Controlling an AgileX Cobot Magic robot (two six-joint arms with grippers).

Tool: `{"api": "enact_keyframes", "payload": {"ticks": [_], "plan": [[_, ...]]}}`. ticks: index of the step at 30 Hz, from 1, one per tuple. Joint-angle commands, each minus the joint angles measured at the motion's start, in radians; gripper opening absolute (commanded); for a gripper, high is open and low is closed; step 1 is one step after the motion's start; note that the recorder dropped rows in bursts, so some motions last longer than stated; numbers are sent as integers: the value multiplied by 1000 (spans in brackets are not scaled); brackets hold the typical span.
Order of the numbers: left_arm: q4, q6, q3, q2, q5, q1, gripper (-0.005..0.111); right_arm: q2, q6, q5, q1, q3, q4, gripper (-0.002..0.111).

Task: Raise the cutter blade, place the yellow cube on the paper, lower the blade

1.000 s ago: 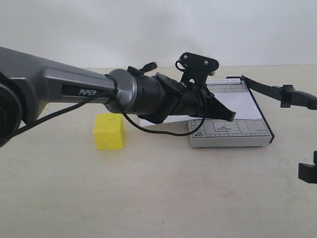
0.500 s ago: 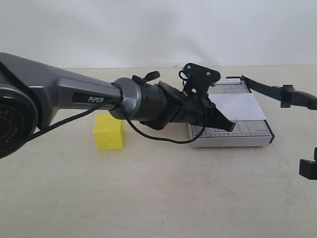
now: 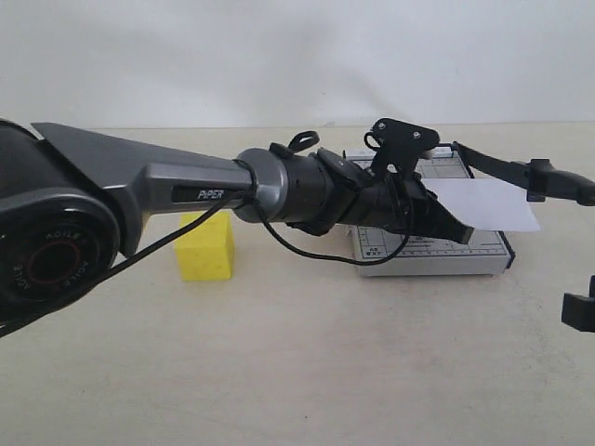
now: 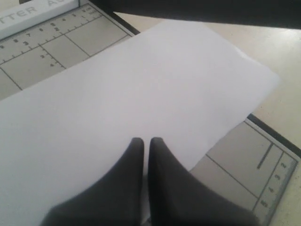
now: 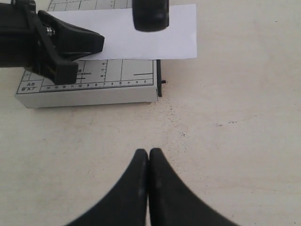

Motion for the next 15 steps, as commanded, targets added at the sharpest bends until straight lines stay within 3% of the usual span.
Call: {"api": "enact_keyframes", "payload": {"ticks": [1, 15], "plan": [[-5, -23, 1, 22, 2, -3, 5, -5, 1, -9, -1, -7, -1, 0], [-41, -25, -55, -6, 5, -3, 5, -5, -1, -16, -1, -7, -1, 0]]}}
